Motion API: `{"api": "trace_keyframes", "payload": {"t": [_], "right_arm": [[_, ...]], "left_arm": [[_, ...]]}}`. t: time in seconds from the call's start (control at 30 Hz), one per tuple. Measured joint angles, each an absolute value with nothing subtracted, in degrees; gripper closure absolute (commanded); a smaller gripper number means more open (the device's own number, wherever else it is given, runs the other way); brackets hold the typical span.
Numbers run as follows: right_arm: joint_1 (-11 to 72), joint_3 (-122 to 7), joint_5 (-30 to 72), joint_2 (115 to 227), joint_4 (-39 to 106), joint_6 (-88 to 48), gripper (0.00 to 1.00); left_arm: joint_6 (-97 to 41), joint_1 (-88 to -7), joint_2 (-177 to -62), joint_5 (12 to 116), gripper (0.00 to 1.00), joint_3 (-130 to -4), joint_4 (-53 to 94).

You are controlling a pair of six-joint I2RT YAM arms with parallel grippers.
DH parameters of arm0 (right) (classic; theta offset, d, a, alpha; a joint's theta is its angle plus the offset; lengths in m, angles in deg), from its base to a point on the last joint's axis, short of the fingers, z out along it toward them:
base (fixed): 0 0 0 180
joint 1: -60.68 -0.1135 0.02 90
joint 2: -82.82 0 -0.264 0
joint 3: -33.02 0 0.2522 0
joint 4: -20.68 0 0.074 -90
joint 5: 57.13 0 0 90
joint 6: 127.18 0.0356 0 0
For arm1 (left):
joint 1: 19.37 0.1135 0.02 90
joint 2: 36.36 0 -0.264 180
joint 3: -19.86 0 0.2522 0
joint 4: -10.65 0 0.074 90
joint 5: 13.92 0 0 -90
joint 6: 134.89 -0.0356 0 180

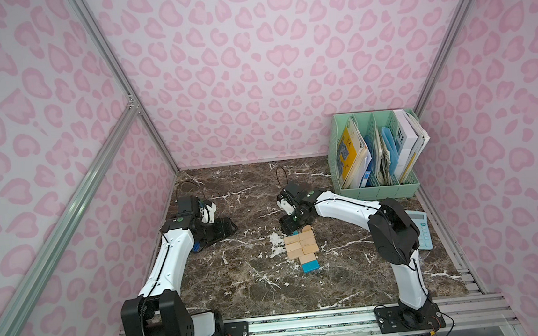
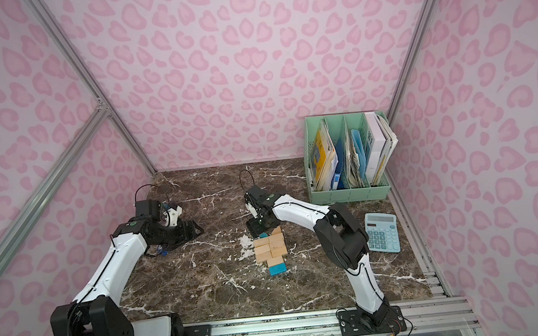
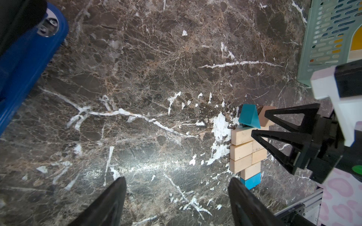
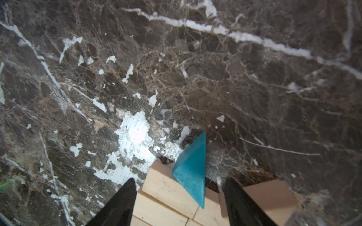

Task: Assemble a carrot with building blocks
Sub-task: Adjust the building block at the center of the board.

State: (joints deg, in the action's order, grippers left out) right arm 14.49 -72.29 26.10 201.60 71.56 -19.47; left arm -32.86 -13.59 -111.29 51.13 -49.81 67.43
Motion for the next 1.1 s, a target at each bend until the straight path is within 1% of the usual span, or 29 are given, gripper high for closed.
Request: {"api": "trace_keyframes", "payload": {"t": [0.33,0.67,0.87,1.1], "right_arm": [[14.3,-74.0,27.7,204.3,71.7,-19.5,0.31],[12.9,-75.3,29.5,206.6,72.7,-20.5,0.32],[12.7,-76.1,30.2,206.8,73.1,-20.9,0.35],[12.7,-76.7,30.6,207.5,73.3,-21.0,0.41]], "left_arm": [[-33.1,-13.6,-111.5,50.4,0.17,-49.8,68.2],[-33.2,-13.6,-112.4,50.2,0.17,-50.6,68.4],[-33.2,-13.6,-112.8,50.1,0.17,-50.9,68.4],[-33.3,-13.6,-112.8,50.0,0.17,-51.0,68.5]]}}
